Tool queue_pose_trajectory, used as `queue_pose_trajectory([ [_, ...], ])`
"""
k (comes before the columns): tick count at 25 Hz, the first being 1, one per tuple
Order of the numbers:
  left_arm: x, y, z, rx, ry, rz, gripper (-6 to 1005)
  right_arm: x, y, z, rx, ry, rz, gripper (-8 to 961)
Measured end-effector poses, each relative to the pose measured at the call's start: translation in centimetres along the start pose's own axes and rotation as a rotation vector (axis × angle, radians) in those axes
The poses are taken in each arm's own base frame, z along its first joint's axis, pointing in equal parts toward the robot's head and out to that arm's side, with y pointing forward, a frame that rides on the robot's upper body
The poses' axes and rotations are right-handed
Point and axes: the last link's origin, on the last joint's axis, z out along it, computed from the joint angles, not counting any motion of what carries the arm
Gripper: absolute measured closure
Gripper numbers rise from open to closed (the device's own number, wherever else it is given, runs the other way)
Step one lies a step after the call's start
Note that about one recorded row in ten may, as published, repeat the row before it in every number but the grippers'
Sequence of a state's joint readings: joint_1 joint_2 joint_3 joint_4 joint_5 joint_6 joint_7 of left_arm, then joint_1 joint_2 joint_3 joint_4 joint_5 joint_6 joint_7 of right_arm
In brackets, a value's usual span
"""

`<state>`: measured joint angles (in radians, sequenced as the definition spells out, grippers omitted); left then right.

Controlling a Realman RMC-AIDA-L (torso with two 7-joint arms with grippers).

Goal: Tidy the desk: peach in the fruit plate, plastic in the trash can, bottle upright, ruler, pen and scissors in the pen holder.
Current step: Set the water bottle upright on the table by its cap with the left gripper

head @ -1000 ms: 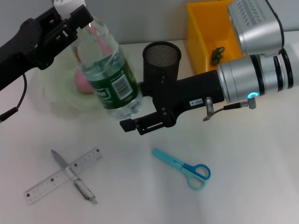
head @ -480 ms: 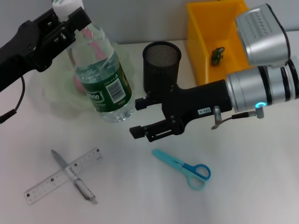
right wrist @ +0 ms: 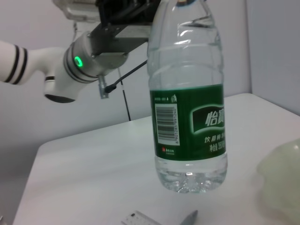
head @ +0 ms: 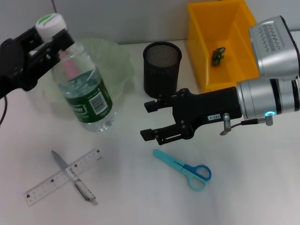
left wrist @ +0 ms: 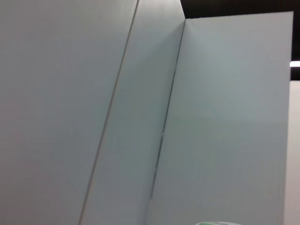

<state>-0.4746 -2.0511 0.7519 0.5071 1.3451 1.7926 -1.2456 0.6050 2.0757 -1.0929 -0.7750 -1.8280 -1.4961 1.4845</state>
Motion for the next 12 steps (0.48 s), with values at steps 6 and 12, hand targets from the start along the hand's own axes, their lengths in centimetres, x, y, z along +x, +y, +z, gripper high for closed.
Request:
queue_pose_trajectory([
  [6,-0.7,-0.4,-1.7,0.085,-0.029,0.075,550,0.5,0.1,-0.2,0.013,-0.001,0.007,177],
  [12,-1.6,-0.9,-2.7,0.17,-0.066,0.127,550,1.2,0.3,-0.4,0.024,-0.005,0.017,176],
])
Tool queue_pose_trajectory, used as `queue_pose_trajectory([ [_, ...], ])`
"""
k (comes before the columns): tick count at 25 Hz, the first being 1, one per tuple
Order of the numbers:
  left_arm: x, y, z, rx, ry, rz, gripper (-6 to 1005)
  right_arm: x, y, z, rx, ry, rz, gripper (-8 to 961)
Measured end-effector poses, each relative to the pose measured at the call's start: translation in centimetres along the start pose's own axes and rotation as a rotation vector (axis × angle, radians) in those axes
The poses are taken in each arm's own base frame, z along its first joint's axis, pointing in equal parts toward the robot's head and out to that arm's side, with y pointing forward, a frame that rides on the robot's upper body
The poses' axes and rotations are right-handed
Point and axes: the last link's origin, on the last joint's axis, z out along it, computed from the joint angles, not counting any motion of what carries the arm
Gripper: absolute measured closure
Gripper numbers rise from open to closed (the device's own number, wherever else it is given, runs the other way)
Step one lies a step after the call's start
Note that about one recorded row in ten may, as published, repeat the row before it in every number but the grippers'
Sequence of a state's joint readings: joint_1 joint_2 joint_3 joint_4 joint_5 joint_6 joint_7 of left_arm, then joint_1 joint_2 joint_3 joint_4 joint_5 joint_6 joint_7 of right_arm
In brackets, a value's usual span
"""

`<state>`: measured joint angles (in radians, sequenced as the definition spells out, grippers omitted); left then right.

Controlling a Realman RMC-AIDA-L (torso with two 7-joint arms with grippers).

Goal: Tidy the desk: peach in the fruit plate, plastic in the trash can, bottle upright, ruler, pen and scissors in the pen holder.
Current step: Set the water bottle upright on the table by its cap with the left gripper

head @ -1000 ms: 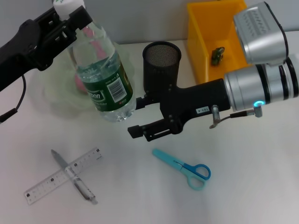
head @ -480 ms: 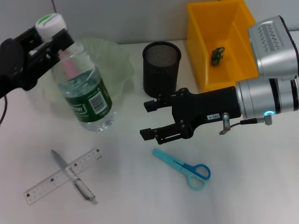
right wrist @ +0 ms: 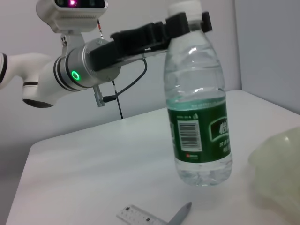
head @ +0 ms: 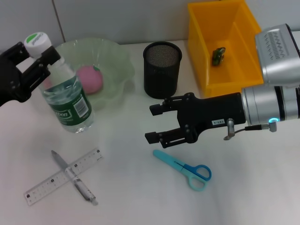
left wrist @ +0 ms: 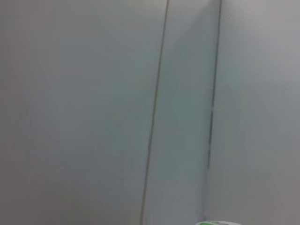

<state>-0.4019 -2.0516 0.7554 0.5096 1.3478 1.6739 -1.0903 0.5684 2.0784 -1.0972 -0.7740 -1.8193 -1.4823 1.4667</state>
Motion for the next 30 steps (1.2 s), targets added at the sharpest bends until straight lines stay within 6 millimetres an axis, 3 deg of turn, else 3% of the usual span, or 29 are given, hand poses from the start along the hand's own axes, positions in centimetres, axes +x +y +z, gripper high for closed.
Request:
queue_pose_trajectory([
  [30,-3.6,-0.9,-1.5,0.174,-0.139,0.162,547,1.2,0.3,0.0,-0.001,0.007,0.032,177],
])
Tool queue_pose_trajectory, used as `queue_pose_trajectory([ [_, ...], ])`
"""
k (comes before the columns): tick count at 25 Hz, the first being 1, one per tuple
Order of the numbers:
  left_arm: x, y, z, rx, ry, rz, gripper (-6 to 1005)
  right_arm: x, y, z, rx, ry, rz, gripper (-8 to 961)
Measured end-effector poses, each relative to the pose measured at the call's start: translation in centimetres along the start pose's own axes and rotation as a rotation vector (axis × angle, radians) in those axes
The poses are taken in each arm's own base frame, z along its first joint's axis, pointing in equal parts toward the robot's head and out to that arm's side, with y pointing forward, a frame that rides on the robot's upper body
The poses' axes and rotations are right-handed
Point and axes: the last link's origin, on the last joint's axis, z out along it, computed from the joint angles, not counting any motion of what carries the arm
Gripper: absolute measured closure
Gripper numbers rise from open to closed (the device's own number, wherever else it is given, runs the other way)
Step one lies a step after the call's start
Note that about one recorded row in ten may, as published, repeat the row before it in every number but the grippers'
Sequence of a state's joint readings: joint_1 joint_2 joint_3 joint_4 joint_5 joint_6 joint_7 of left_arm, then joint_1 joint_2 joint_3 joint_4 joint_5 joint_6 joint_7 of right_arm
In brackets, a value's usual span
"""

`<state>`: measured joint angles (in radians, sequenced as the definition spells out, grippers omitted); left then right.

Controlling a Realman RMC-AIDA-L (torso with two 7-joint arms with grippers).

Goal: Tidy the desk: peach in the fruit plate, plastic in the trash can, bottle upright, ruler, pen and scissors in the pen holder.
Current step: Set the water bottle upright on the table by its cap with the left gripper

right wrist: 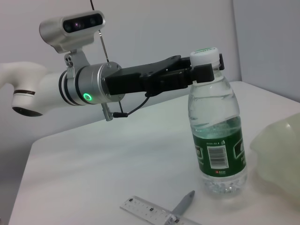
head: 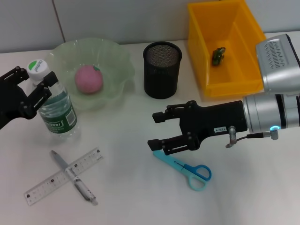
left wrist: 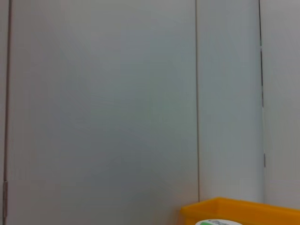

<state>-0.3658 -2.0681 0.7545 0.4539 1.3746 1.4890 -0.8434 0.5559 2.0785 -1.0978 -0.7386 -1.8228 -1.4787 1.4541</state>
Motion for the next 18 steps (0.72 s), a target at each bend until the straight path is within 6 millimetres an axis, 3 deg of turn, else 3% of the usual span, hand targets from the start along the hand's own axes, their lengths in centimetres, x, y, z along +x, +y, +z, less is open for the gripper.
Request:
queue_pose_trajectory([
  [18,-0.72,-0.58,-0.09,0.055,-0.034,-0.007,546,0.29,-0.19,0.03,0.018,0.009,0.004,177],
])
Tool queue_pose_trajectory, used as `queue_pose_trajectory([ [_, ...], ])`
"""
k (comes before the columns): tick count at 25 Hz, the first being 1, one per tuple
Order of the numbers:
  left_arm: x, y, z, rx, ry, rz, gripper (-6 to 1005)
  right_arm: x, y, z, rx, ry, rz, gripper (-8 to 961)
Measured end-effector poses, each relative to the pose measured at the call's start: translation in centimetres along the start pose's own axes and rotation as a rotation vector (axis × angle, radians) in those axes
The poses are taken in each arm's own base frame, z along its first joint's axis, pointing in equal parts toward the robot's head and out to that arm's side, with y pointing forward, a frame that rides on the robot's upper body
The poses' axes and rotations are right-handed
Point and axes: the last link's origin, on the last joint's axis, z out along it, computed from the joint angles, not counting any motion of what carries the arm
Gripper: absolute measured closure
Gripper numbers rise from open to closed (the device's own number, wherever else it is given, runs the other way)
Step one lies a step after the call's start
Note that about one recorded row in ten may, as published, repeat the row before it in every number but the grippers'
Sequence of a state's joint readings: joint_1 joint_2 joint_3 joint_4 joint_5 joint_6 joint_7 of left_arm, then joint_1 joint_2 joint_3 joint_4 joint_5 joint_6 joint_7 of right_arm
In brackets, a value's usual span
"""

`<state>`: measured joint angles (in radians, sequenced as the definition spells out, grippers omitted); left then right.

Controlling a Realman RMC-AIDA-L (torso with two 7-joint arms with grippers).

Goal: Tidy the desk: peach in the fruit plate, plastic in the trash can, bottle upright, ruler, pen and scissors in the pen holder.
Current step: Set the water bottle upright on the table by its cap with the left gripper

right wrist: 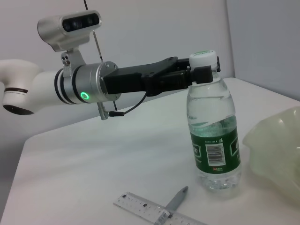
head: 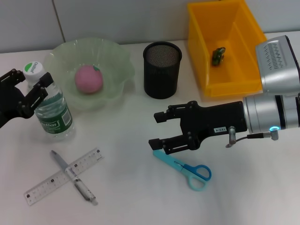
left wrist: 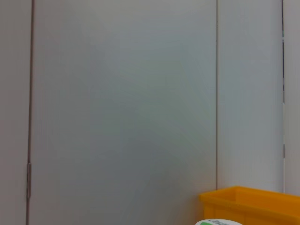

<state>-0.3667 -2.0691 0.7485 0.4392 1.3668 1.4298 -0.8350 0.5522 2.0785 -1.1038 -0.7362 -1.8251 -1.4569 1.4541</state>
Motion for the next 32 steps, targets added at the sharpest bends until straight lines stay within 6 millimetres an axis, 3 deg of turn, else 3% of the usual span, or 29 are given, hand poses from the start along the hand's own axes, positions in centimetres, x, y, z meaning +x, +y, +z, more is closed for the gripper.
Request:
queue_pose_trajectory([
  [32,-0.65,-0.08,0.47,0.017,-0.031,-0.009,543,0.04,-0.16,0.15,0.007,0.003,0.002,176],
])
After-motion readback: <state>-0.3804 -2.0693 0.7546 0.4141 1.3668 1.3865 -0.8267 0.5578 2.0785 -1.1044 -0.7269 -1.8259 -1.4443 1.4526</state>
